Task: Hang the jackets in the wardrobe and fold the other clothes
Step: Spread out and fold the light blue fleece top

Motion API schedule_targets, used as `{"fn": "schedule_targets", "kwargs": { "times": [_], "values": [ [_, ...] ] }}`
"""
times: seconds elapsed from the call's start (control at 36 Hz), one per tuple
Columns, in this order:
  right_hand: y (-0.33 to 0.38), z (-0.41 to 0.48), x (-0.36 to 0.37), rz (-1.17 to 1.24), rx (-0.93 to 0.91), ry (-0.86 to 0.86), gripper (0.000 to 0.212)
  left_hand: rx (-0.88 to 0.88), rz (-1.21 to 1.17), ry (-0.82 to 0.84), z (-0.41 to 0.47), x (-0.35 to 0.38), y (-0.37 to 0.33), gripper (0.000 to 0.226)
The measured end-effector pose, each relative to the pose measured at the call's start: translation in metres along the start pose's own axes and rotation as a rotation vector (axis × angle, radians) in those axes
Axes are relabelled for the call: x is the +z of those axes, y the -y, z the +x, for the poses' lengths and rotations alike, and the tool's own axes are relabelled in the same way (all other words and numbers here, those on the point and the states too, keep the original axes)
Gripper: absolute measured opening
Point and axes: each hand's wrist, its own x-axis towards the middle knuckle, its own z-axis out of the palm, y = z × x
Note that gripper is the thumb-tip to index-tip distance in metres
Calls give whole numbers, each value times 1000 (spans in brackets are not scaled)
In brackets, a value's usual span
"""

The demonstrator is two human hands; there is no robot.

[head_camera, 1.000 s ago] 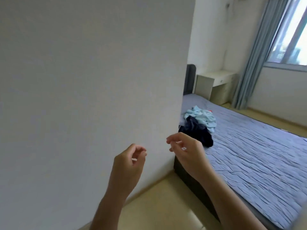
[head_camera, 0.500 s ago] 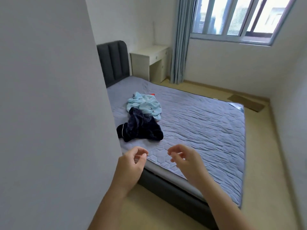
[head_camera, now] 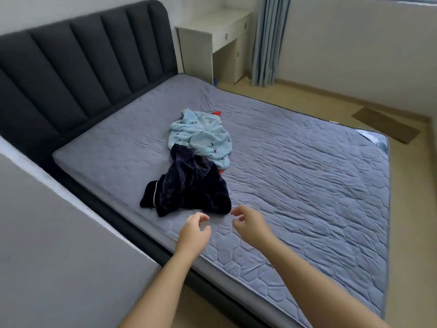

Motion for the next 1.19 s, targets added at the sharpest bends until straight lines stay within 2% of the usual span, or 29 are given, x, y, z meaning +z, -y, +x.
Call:
{"fn": "schedule_targets", "kwargs": {
  "times": [0.17,0.31,0.42,0.61,0.67,0.72,0.81,0.89,0.97,1.03,1.06,1.11,1.19],
  "values": [
    [-62,125,37,-271,103,192,46,-137,507,205,128,23,70,41],
    [-110,208,80,-350,176,232,52,-148,762,164,233,34,132,60],
    [-139,264,122,-380,198,262,57,-179,793,76,310,41,176,77],
    [-170,325,178,-340,232,283,67,-280,701,-56,406,49,225,120],
    [-176,339,187,-308,246,253,71,-355,633,-59,425,51,233,122],
    [-182,349,193,-264,270,216,76,-401,582,-45,439,54,242,110],
    [-193,361,198,-180,291,149,88,-342,580,22,445,66,251,70],
    [-204,371,202,-68,327,144,96,-229,627,194,438,82,254,62],
    [-207,377,210,-39,371,244,86,-117,807,337,432,88,255,53],
    [-205,378,215,-73,392,217,70,-2,1065,266,435,85,252,46],
    [-205,379,216,-92,399,140,63,66,1174,188,438,83,249,49],
    [-205,382,212,-84,411,-62,58,202,1241,22,447,79,240,69],
    [-208,396,202,-26,413,-196,71,274,1157,-42,473,76,226,106]
  ]
}}
